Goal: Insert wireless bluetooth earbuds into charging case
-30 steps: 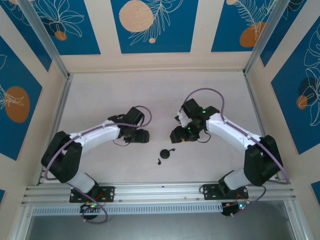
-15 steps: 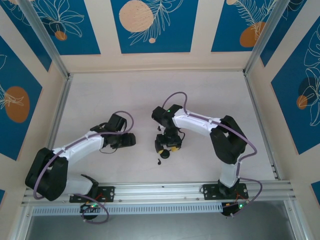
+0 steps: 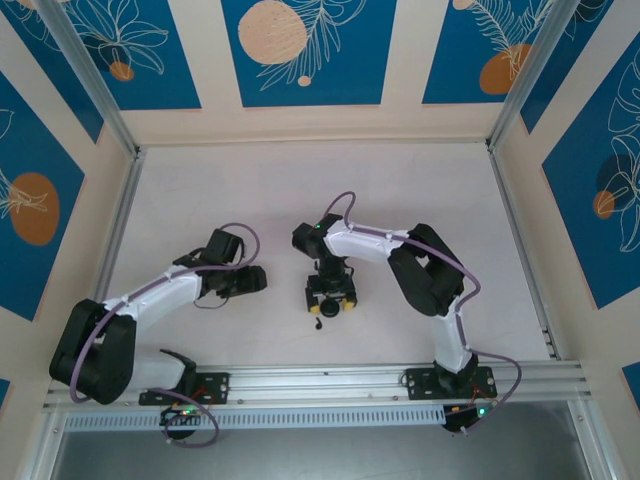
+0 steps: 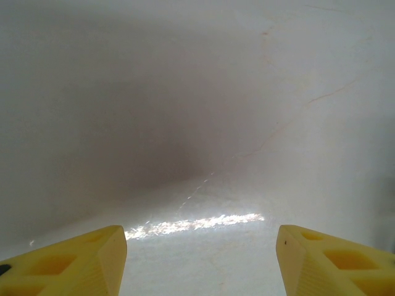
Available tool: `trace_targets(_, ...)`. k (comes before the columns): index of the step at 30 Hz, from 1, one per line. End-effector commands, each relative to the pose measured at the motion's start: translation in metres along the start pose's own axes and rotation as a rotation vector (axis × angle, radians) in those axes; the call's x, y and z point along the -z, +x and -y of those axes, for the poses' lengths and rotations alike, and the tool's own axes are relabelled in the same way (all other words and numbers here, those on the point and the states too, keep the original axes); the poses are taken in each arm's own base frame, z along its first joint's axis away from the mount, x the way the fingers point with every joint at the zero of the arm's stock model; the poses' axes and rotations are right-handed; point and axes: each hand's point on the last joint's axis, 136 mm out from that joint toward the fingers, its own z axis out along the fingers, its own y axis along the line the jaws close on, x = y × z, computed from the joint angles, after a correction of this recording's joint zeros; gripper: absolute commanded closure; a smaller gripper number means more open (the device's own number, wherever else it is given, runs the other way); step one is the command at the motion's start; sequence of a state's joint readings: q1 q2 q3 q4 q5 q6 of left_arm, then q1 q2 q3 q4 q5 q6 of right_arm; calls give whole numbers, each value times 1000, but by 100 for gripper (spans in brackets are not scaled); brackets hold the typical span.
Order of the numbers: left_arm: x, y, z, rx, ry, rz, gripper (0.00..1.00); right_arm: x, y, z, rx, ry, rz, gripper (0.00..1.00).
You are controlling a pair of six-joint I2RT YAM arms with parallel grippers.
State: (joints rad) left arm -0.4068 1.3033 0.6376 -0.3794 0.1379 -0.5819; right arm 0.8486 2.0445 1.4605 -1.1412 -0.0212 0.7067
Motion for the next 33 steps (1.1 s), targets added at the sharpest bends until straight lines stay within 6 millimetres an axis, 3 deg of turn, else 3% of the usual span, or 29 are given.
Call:
trace_targets(1, -1, 1, 1, -13, 36, -5, 36, -2, 0, -3, -32, 23, -16, 31)
trace_targets(13, -4, 2, -2, -12, 48, -15, 36, -10, -15, 0, -40, 74, 11, 41)
trace_targets(21, -3, -2, 1, -30, 71, 9, 38, 2, -16, -1, -23, 71, 66, 53)
trace_targets(24, 4, -10, 11, -59, 124, 68, 39, 18, -14, -7, -15, 21, 120, 54)
trace_targets(28, 20, -28, 31, -132, 245, 234, 42, 58, -16, -25, -12, -155, 238, 54)
trace_targets(33, 60, -52, 66, -293, 448, 564, 51, 110, -28, -36, 10, -393, 430, 54)
